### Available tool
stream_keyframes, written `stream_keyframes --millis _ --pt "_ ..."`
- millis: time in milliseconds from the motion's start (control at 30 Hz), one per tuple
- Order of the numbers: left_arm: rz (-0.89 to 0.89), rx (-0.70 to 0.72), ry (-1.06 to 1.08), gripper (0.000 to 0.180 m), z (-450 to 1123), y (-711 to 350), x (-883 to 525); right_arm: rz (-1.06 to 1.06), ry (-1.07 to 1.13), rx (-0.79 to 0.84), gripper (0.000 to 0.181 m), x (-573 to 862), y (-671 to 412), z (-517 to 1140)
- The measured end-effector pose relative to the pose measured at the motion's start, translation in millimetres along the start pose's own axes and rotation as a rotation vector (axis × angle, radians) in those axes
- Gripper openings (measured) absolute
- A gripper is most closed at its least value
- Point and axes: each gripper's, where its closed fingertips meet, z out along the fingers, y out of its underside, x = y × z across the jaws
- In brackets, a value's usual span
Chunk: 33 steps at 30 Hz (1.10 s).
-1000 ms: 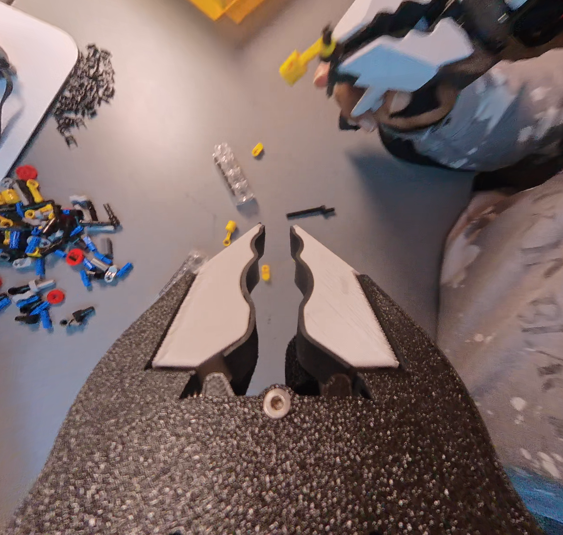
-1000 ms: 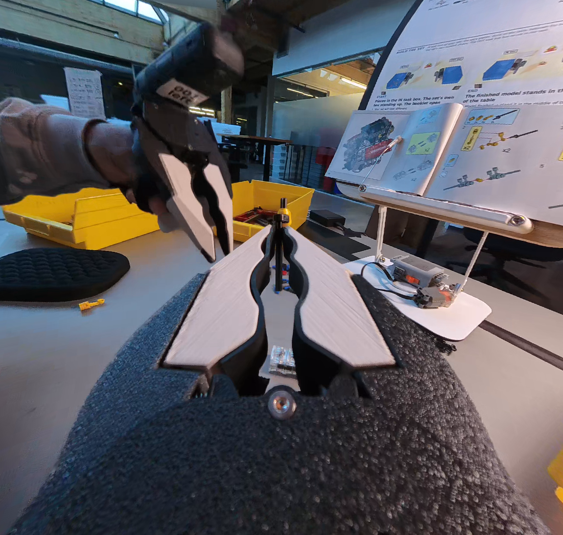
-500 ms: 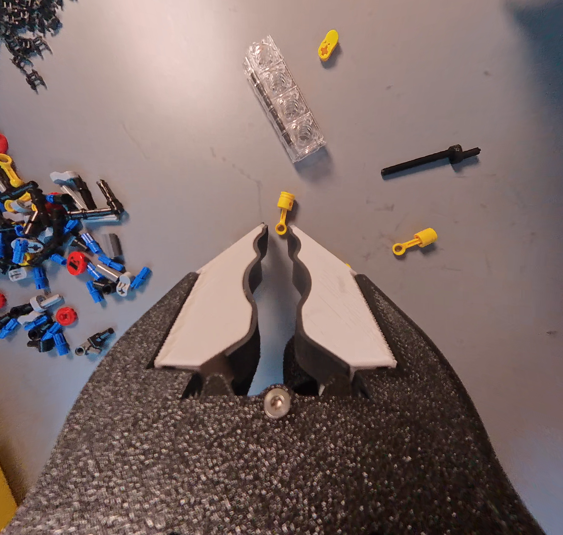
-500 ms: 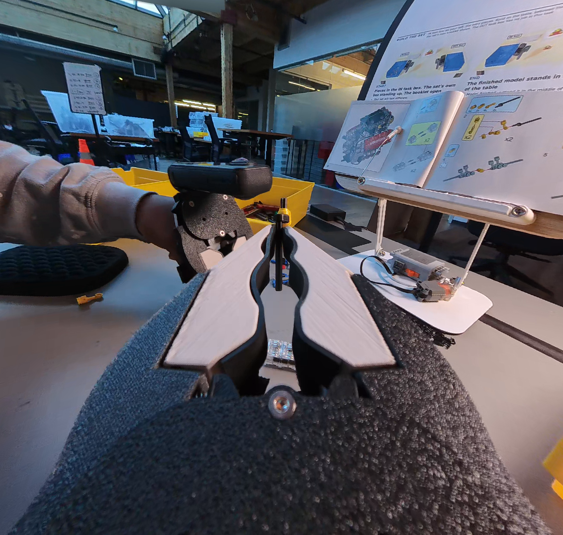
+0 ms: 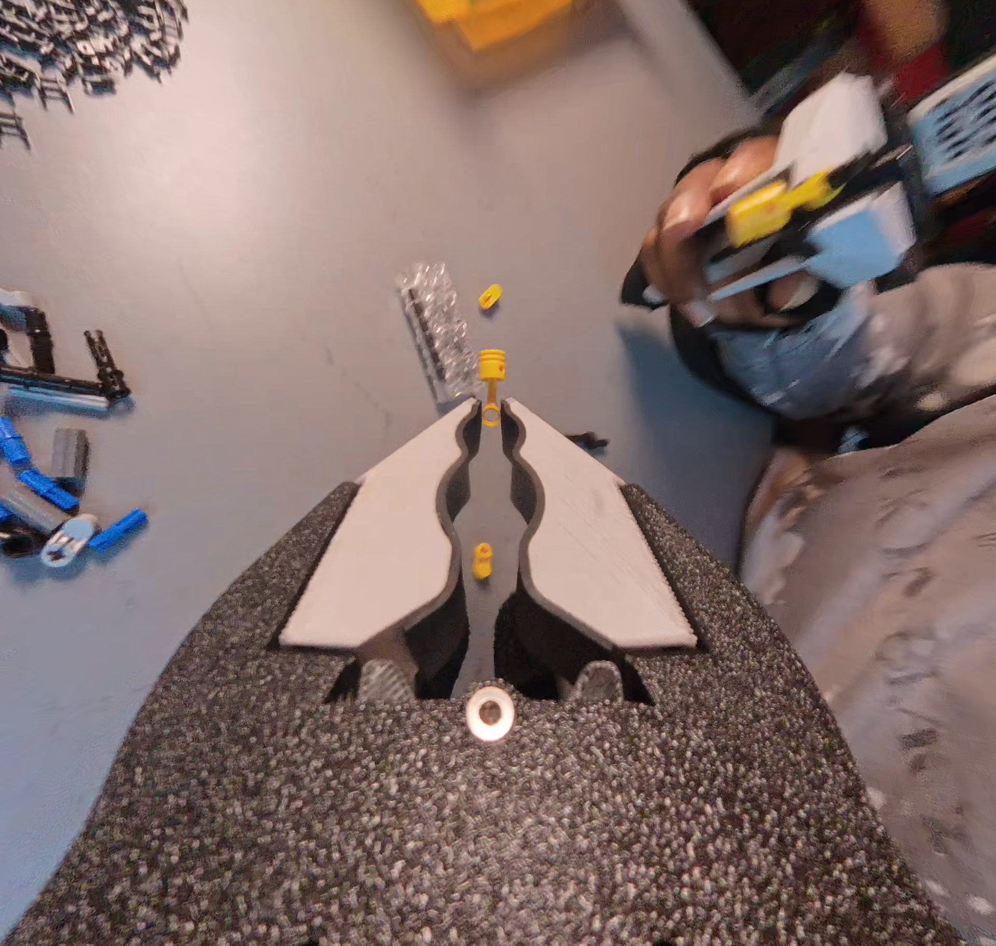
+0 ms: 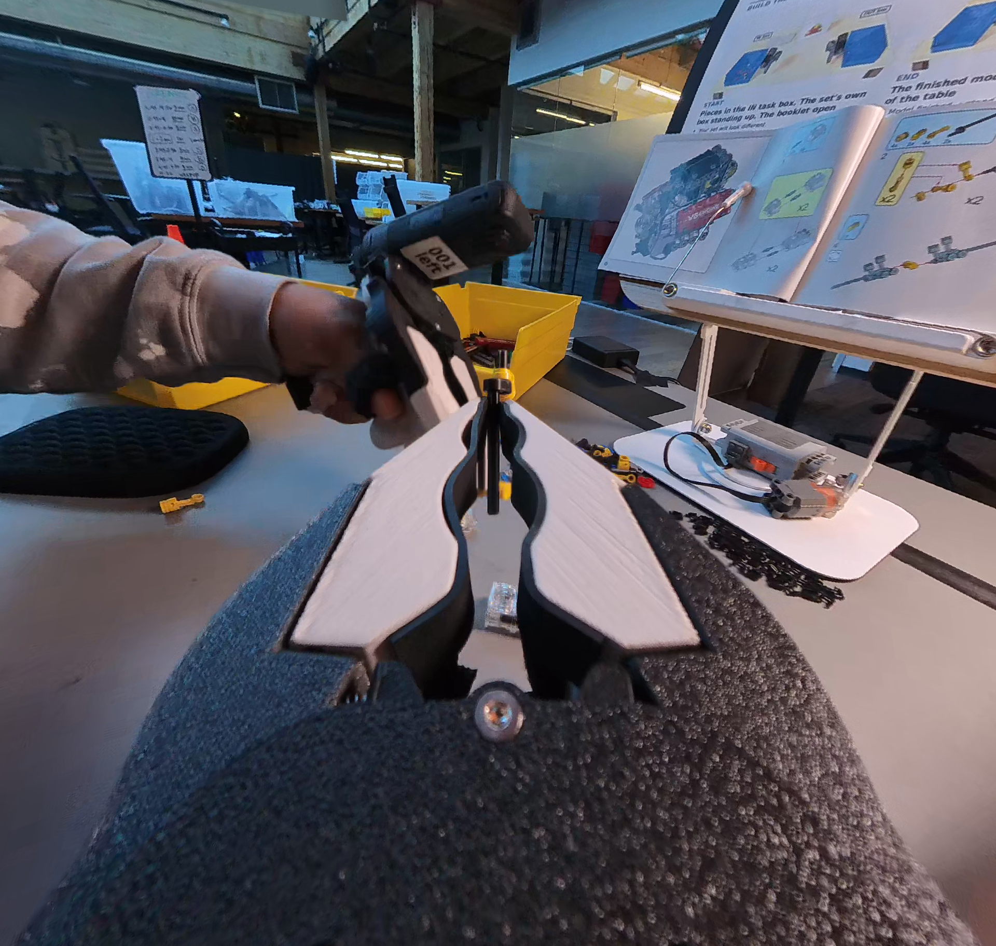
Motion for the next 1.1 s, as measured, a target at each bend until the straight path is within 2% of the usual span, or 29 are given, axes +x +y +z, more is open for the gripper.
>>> stream_keyframes --millis 133,267,900,1100 --pt "-0.175 0.202 0.226 0.004 -28 -38 29 0.003 -0.018 -0.027 0.003 -6 7 4" --pt "-0.245 0.279 0.359 0.004 -40 -55 52 0.004 -0.017 -0.069 0.003 -8 15 8" --pt "-0.184 0.109 0.248 0.005 -20 -56 67 -0.038 0.003 -0.114 0.003 -6 18 8" --pt "-0.106 0.031 0.170 0.005 -20 -49 66 -0.078 -0.006 -0.148 0.003 -10 23 10"
